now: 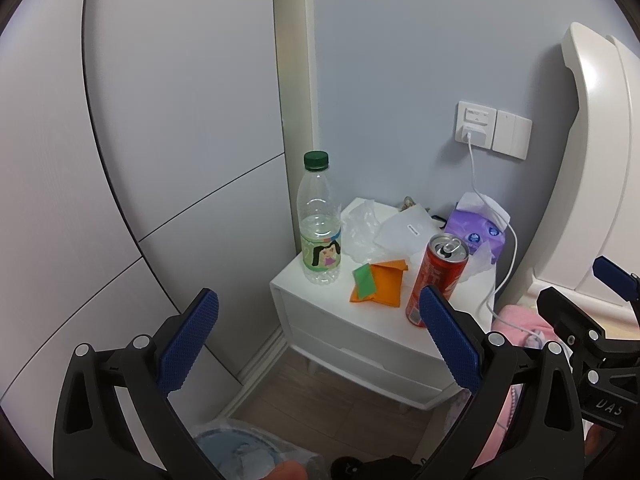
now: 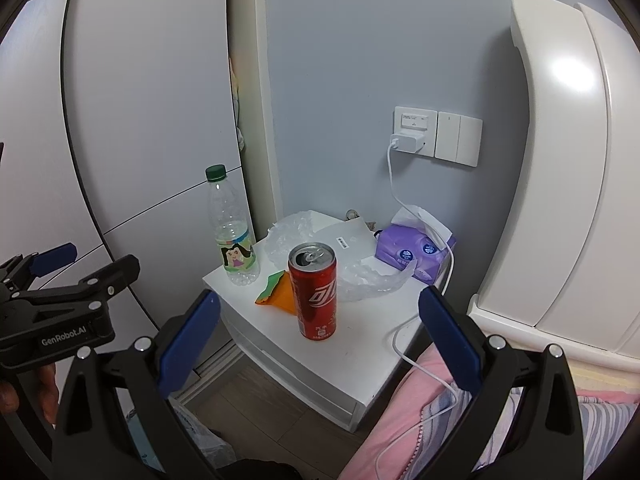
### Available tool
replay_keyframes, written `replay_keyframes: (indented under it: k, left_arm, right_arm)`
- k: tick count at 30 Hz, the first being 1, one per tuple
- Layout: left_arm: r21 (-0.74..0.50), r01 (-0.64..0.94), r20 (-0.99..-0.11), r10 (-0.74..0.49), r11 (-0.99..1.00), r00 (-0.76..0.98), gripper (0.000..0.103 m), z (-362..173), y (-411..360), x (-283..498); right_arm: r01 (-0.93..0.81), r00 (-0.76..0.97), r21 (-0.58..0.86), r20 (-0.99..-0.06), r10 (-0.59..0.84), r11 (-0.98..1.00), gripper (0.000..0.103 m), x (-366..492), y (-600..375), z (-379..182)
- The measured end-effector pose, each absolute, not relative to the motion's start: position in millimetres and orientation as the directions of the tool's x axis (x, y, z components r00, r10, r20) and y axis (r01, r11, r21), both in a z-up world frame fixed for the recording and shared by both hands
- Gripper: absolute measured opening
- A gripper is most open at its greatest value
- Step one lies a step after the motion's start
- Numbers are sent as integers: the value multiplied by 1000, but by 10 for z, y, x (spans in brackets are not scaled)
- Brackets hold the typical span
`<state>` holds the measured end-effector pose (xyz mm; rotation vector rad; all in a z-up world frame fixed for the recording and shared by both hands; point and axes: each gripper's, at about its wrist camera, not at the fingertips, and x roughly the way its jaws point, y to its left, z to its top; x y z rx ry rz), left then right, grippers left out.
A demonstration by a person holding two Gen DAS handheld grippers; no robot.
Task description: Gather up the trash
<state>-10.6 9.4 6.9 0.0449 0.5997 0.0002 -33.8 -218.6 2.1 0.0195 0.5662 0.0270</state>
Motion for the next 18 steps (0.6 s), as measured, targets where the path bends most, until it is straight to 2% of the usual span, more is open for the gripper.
replay_keyframes:
  k: [18]
  left_arm:
    - [46,2,-576,24,999,817,97,45,97,-152]
  right_arm:
    - [-56,845,30,-531,63,998,97,-354,-2127,-64]
